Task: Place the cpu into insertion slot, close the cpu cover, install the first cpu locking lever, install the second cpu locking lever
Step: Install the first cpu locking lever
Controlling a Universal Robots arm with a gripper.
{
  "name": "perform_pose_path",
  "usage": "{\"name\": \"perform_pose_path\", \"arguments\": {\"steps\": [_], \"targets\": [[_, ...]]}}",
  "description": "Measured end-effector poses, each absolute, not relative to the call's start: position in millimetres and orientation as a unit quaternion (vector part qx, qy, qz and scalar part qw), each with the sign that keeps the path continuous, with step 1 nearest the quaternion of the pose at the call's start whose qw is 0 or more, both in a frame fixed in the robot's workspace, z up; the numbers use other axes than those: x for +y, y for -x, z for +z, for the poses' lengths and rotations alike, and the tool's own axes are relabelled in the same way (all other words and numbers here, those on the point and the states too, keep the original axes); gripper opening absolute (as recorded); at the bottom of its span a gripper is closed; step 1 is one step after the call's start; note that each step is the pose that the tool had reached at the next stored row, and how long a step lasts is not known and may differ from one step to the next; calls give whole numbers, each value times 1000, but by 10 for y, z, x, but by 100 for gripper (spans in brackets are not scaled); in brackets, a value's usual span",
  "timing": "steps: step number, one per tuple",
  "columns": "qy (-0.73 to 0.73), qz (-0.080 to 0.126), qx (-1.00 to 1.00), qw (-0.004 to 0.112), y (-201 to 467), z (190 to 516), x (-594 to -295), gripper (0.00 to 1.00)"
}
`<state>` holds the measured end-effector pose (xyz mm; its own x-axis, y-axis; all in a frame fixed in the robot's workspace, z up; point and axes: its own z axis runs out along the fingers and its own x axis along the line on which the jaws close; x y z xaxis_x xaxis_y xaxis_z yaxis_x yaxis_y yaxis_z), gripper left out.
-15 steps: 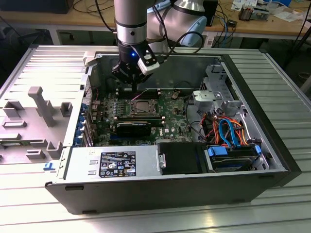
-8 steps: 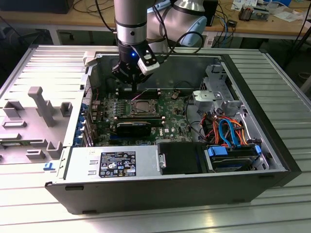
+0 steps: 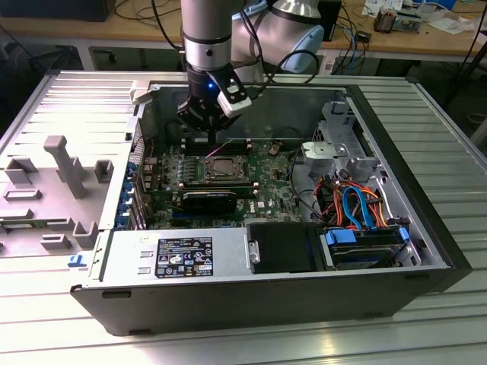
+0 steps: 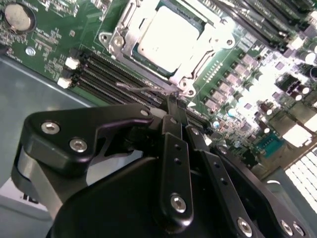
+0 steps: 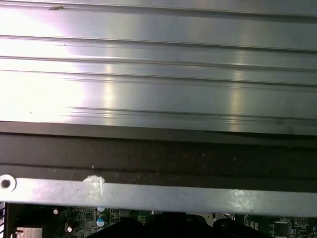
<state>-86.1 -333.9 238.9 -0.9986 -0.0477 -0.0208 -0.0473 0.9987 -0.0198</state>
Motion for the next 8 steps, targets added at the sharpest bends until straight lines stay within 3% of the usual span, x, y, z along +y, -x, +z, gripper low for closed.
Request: {"name": "perform_pose_path", "arguments": {"steps": [8], "targets": [[2,-10,1000,10,829,2353,-3366,11]]}}
